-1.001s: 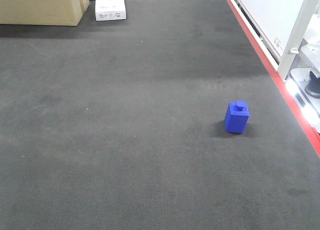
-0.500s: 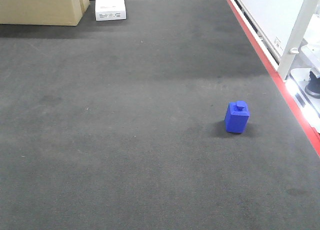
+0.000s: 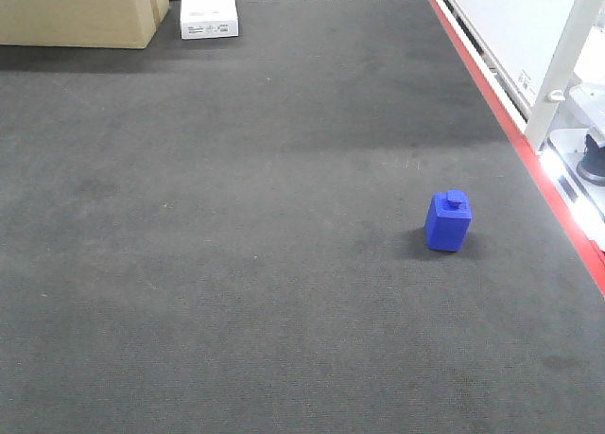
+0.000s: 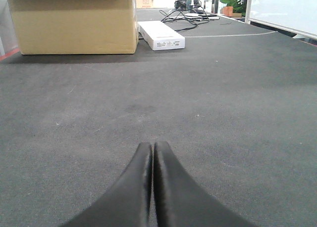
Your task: Pour parts from conveyor to right shelf
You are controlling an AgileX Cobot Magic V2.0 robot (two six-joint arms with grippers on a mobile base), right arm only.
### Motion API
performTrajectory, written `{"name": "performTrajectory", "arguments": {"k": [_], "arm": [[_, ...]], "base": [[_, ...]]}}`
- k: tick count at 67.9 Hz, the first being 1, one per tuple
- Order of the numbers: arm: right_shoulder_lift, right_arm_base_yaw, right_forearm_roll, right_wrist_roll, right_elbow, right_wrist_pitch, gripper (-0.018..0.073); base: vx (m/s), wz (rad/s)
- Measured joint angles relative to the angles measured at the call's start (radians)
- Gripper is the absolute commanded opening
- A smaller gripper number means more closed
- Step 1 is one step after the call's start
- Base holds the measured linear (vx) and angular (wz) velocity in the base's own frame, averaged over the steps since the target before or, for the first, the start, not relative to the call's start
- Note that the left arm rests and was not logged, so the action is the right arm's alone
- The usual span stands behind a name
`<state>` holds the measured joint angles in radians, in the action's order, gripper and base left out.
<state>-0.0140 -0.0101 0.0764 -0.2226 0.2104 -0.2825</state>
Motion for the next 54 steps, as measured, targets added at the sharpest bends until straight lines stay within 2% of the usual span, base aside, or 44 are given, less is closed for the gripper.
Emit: {"name": "performTrajectory", "arguments": {"k": [7, 13, 24, 33, 39, 42, 54], "arm": [[0.039, 0.0, -0.006, 0.0, 0.127, 0.012, -0.0007], [0.104, 0.0, -0.005, 0.001, 0.217, 0.079, -0.0007], [0.317, 0.0, -0.005, 0.003, 0.403, 0.362, -0.0005], [0.489, 0.0, 0.005, 0.003, 0.486, 0.539, 0.0027], [0.594, 0.0, 0.036, 0.003, 0.522, 0.63, 0.0097], [0.651, 0.0, 0.059, 0.003, 0.53, 0.664, 0.0161], [0.791, 0.0, 0.132, 0.003, 0.532, 0.762, 0.0528]], "base": [[0.0, 0.0], [0.0, 0.0], [0.0, 0.0], [0.0, 0.0], [0.0, 0.0], [0.0, 0.0], [0.0, 0.0]]}}
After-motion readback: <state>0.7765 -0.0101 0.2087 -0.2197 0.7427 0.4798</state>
